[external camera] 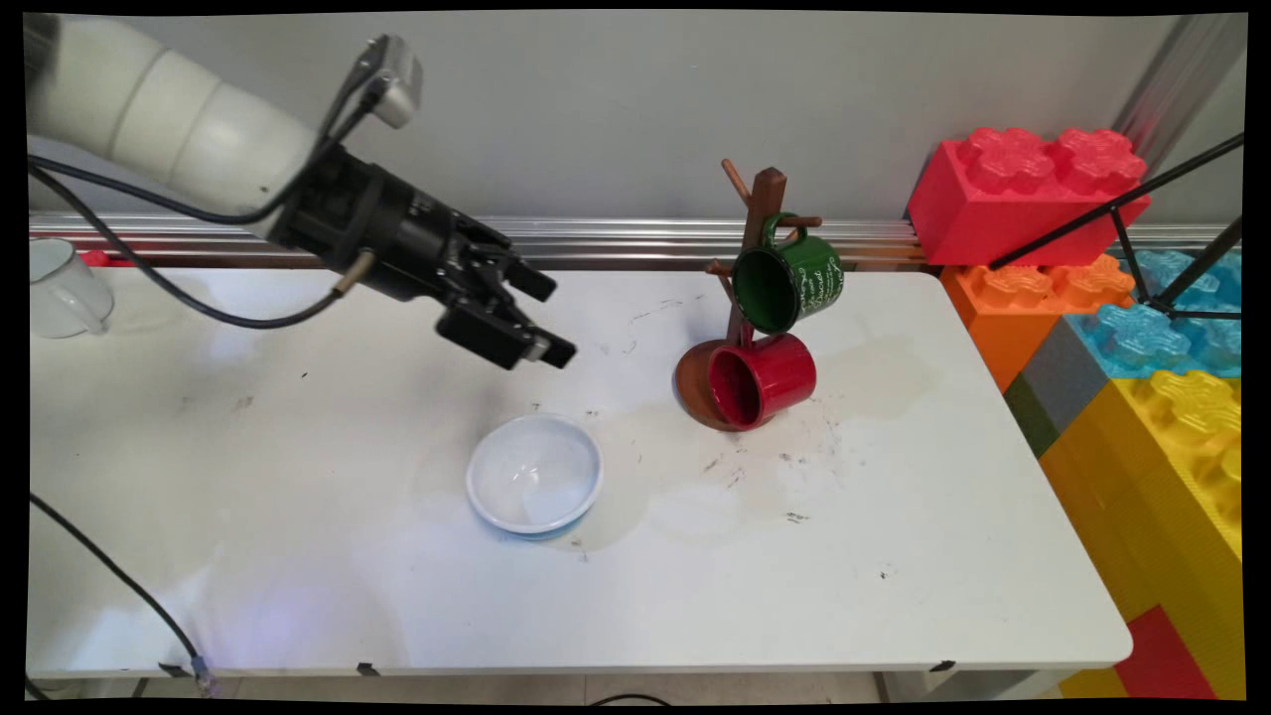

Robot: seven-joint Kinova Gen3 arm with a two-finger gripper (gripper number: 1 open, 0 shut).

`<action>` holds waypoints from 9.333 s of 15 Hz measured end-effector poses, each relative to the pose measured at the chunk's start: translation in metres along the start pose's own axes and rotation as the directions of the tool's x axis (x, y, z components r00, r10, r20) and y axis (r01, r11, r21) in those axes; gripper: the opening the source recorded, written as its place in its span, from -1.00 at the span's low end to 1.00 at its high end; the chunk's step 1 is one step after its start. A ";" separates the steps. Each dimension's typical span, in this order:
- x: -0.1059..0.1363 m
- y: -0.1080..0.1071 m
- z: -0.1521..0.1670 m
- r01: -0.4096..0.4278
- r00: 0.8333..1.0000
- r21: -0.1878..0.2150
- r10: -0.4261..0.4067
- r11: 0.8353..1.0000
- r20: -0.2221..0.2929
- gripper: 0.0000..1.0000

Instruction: Pick up the green mug from the rack, then place the picked object on the table

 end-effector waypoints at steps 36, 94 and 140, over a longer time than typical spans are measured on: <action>0.057 0.013 0.182 0.324 0.930 -0.017 -0.321 0.946 -0.181 1.00; 0.098 0.027 0.211 0.392 0.883 -0.116 -0.409 0.912 -0.231 -1.00; 0.152 0.085 0.176 -0.061 0.928 0.033 0.045 0.998 0.370 -1.00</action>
